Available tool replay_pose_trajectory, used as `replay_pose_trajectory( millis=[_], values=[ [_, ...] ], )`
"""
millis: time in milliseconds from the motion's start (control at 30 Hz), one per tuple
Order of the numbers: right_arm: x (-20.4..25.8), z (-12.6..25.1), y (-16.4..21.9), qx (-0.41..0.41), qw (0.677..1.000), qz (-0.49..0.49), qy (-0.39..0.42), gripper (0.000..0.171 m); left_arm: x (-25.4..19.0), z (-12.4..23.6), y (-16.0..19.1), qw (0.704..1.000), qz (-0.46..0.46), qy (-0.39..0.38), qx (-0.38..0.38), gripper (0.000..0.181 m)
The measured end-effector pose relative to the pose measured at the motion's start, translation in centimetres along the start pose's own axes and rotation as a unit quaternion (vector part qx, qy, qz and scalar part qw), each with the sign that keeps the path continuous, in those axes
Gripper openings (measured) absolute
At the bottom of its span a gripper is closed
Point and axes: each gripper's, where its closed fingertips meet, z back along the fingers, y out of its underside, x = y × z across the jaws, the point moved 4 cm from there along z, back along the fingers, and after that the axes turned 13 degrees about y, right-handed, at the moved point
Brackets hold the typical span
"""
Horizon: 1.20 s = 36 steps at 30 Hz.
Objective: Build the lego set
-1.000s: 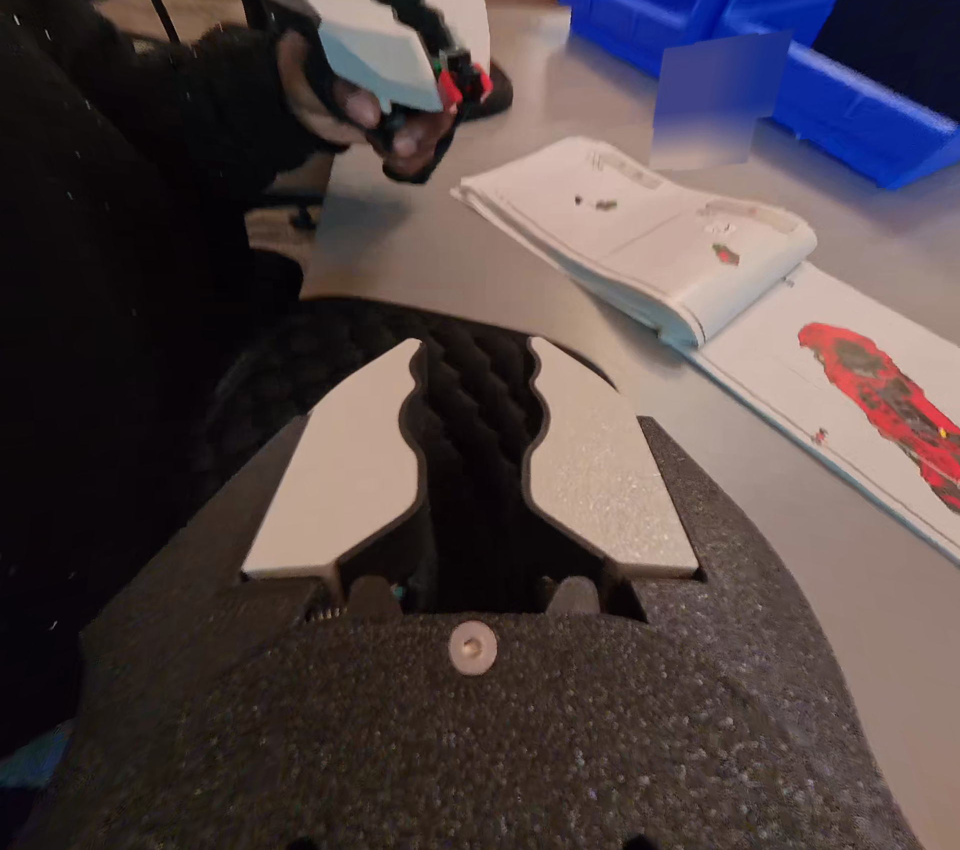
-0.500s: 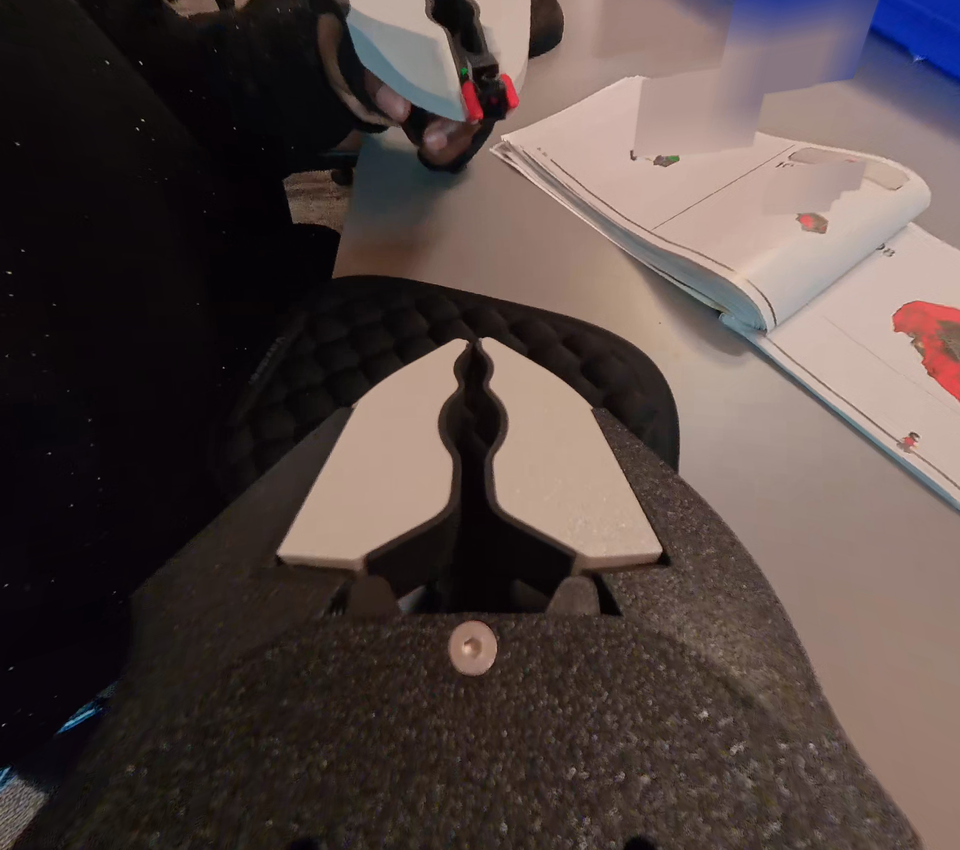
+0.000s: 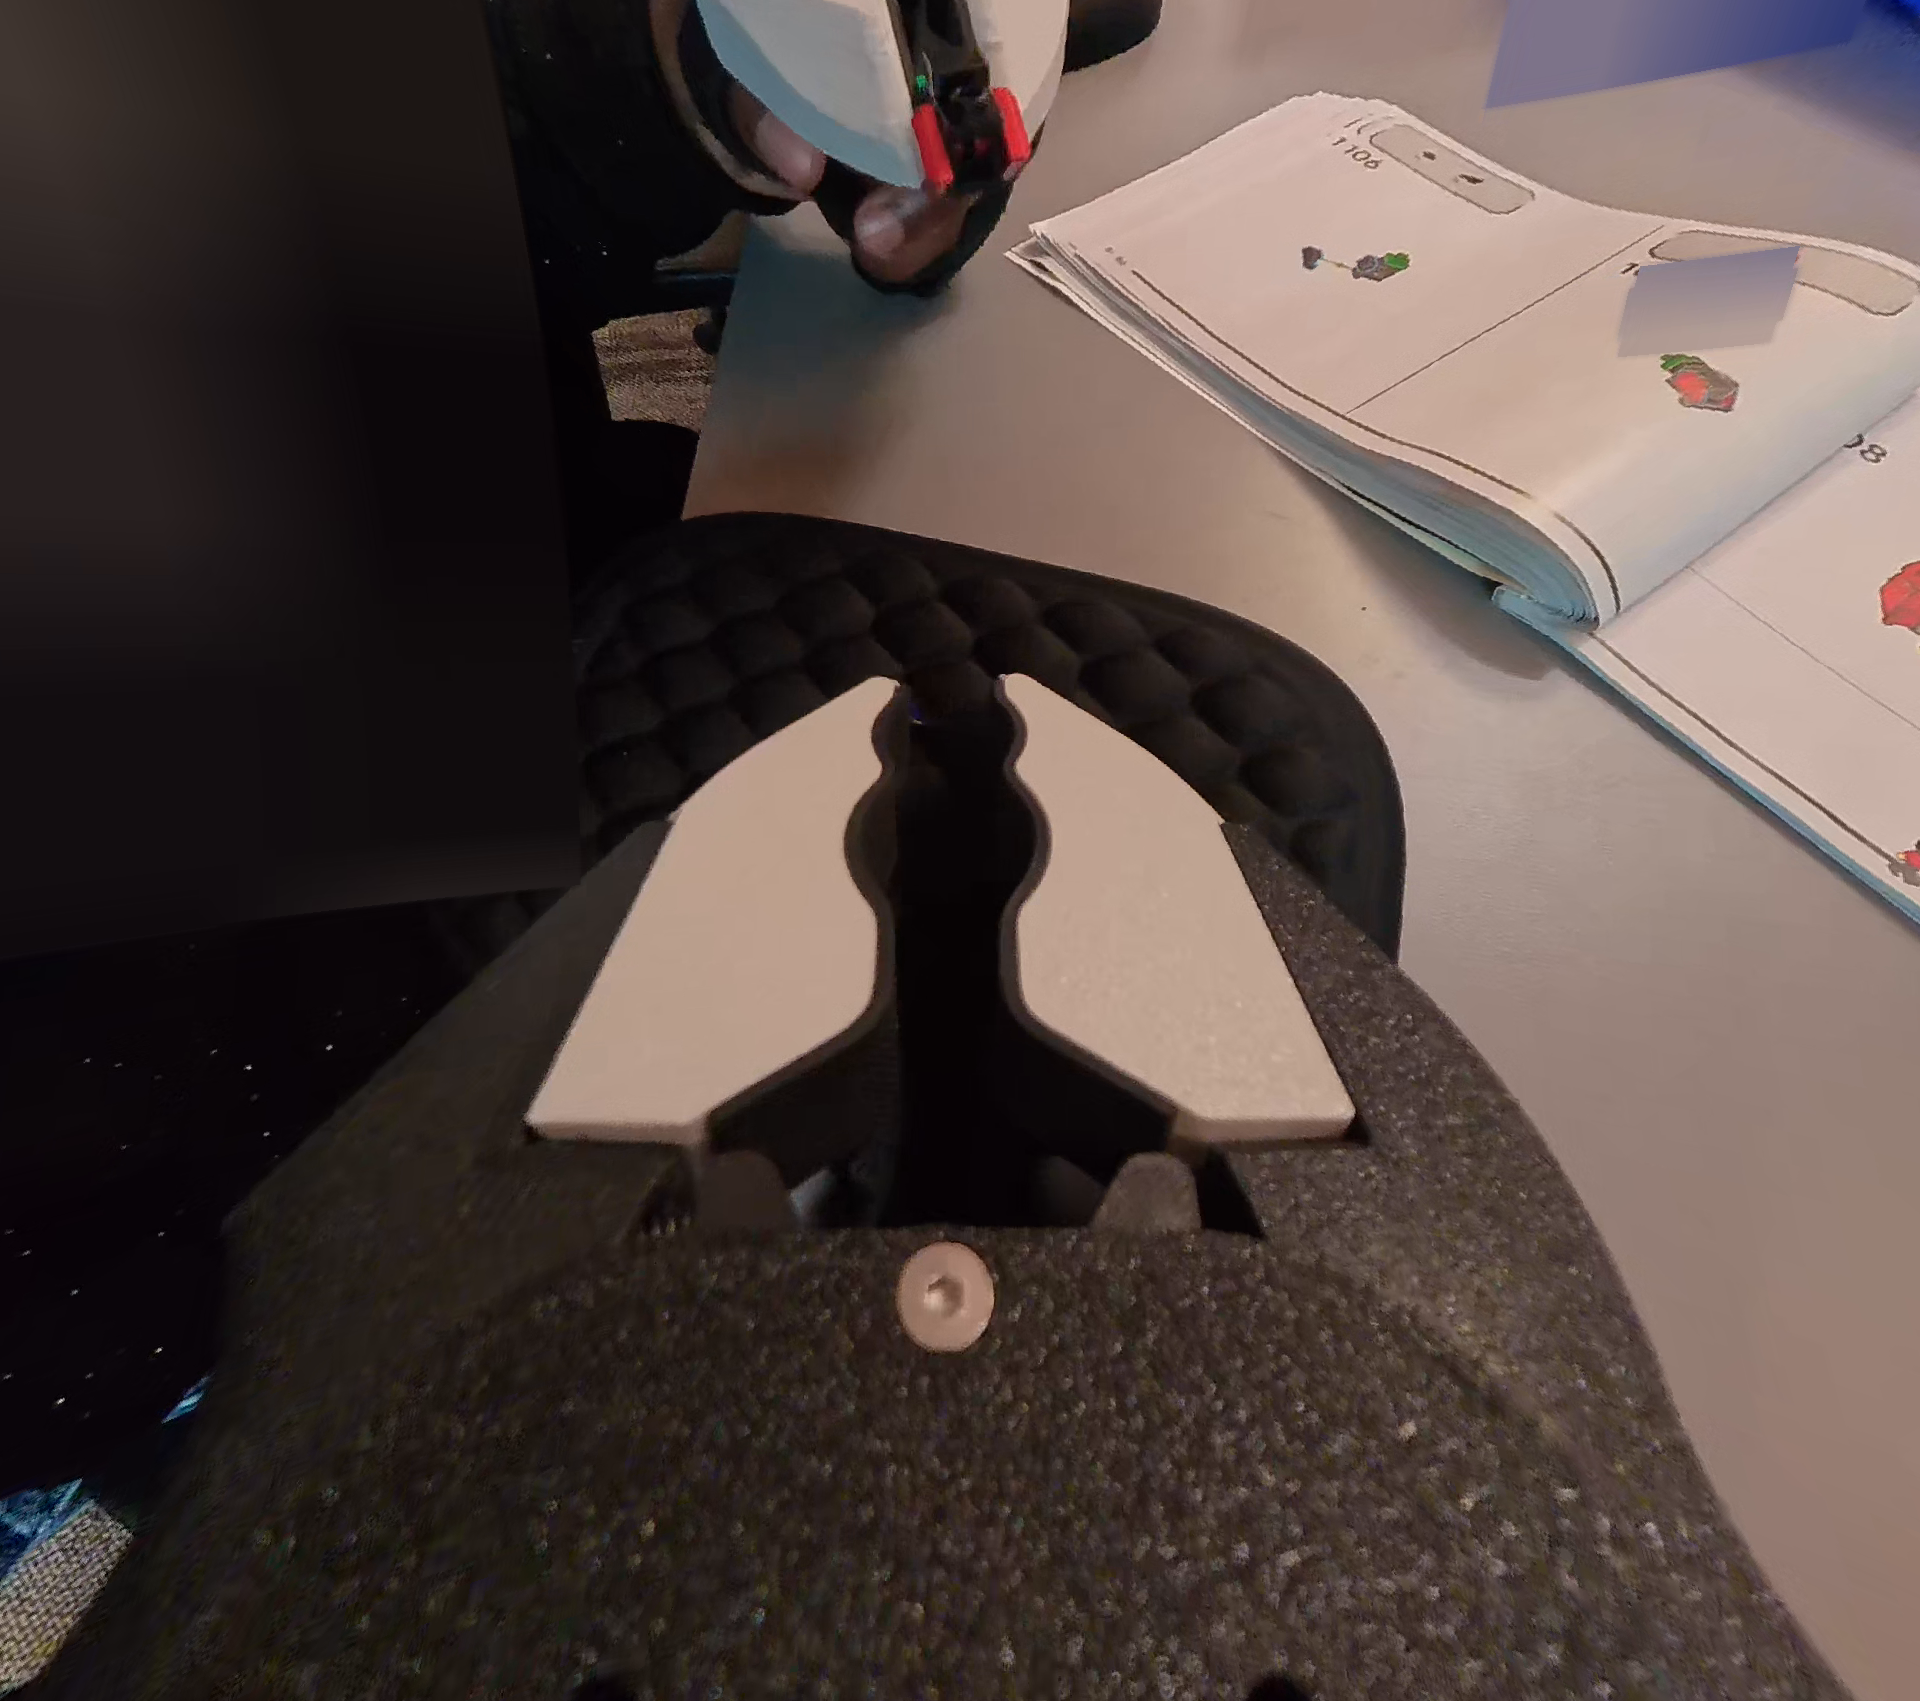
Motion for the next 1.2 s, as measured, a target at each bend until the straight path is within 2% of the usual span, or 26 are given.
replay_pose_trajectory(
  millis=[467, 1200],
  values=[
    [0.51, 0.19, 0.22, 0.004, 1.000, 0.007, -0.011, 0.022, -0.57, -0.34, 0.30, 0.999, -0.020, 0.012, 0.022, 0.007],
    [0.52, -0.05, 0.46, 0.017, 1.000, 0.018, 0.004, 0.021, -0.64, -0.17, 0.26, 1.000, -0.013, 0.021, 0.018, 0.007]
  ],
)
